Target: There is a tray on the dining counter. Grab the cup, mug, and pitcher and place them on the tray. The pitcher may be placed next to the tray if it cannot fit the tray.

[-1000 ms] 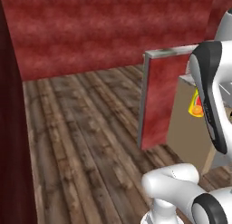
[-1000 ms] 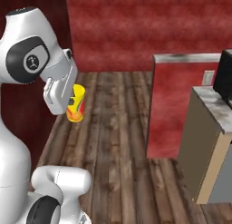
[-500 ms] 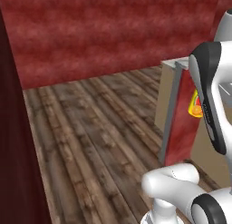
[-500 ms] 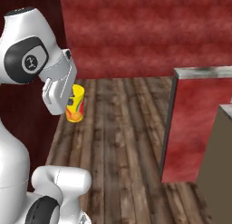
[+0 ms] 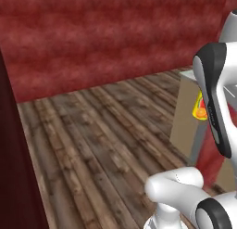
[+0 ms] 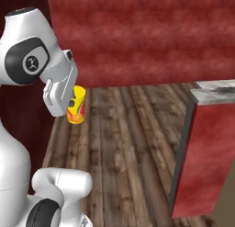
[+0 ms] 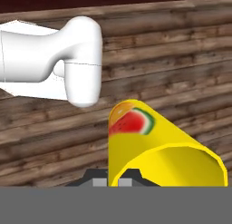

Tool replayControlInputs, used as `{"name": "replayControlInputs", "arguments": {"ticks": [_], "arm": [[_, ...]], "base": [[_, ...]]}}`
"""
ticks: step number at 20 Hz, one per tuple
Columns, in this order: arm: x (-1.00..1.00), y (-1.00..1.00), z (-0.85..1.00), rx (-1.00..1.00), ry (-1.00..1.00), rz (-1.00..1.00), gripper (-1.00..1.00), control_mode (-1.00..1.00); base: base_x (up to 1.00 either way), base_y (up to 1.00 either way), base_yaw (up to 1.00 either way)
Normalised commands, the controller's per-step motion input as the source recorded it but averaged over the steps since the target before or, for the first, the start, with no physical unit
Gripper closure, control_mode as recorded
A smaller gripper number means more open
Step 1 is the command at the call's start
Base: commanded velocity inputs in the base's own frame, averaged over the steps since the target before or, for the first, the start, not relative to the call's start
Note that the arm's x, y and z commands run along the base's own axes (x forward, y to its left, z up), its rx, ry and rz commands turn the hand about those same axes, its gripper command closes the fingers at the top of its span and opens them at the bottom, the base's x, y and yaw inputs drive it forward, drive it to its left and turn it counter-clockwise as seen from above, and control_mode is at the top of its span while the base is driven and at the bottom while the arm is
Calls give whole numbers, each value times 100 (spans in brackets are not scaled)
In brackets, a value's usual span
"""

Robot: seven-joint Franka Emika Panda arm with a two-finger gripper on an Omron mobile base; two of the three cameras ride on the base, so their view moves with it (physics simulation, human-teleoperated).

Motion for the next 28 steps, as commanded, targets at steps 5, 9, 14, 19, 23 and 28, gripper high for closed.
{"name": "replayControlInputs", "arguments": {"ticks": [5, 9, 14, 19, 23, 28], "arm": [[0, 0, 0, 0, 0, 0, 100, 100], [0, 0, 0, 0, 0, 0, 100, 100], [0, 0, 0, 0, 0, 0, 100, 100], [0, 0, 0, 0, 0, 0, 100, 100], [0, 0, 0, 0, 0, 0, 100, 100], [0, 0, 0, 0, 0, 0, 100, 100]], "base": [[100, 47, -17], [100, 53, -21], [100, 54, -28], [100, 53, -47], [100, 67, -57], [100, 73, -59]]}}
